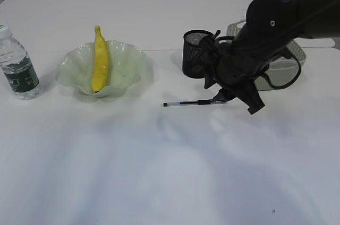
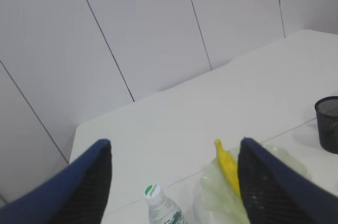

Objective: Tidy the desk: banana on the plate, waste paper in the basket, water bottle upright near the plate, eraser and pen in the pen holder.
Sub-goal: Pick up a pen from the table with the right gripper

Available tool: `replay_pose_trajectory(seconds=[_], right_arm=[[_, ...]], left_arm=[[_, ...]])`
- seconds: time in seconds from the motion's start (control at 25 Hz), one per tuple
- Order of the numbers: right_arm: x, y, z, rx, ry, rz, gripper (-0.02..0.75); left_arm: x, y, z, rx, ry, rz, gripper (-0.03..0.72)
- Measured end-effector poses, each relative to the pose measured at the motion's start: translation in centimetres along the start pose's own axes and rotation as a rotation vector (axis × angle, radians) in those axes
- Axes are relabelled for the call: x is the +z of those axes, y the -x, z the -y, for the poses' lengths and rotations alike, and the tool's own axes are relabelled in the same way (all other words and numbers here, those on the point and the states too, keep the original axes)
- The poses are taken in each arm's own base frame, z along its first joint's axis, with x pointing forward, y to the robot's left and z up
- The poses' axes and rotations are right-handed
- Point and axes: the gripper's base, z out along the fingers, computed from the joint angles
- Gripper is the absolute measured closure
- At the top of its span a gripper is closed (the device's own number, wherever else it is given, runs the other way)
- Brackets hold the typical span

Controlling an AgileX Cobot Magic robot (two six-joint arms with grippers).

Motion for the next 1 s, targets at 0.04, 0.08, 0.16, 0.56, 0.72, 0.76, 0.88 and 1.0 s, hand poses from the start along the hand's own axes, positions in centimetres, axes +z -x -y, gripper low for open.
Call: replay_pose_trajectory(seconds=[0.04, 0.08, 0.16, 0.56, 0.72, 0.76, 0.88, 1.0], right_arm=[[0.5, 0.0, 0.1, 0.034, -0.008, 0.001, 0.507], [1.0, -0.1, 0.2, 0.074, -0.018, 0.002, 0.507], [1.8, -0.1, 0.4, 0.154, -0.035, 0.003, 0.507], [4.1, 0.6, 0.7, 0.337, -0.021, 0.108, 0.507], [4.7, 1.2, 0.6, 0.367, -0.003, 0.126, 0.506], [5.0, 1.3, 0.6, 0.369, 0.001, 0.127, 0.506], [5.5, 1.4, 0.3, 0.372, 0.007, 0.127, 0.504], [6.3, 1.4, -0.2, 0.374, 0.015, 0.124, 0.5]], left_arm=[[-0.1, 0.0, 0.0, -0.004, 0.0, 0.002, 0.16], [-0.2, 0.0, 0.0, -0.009, -0.001, 0.003, 0.16], [-0.2, 0.0, 0.0, -0.011, -0.002, -0.005, 0.16], [-0.2, -0.3, 0.0, -0.009, -0.005, -0.036, 0.16], [-0.2, -0.3, 0.0, -0.009, -0.006, -0.04, 0.16], [-0.2, -0.4, 0.0, -0.009, -0.006, -0.042, 0.16], [-0.2, -0.4, 0.0, -0.009, -0.006, -0.044, 0.16], [-0.2, -0.4, 0.0, -0.009, -0.006, -0.044, 0.16]])
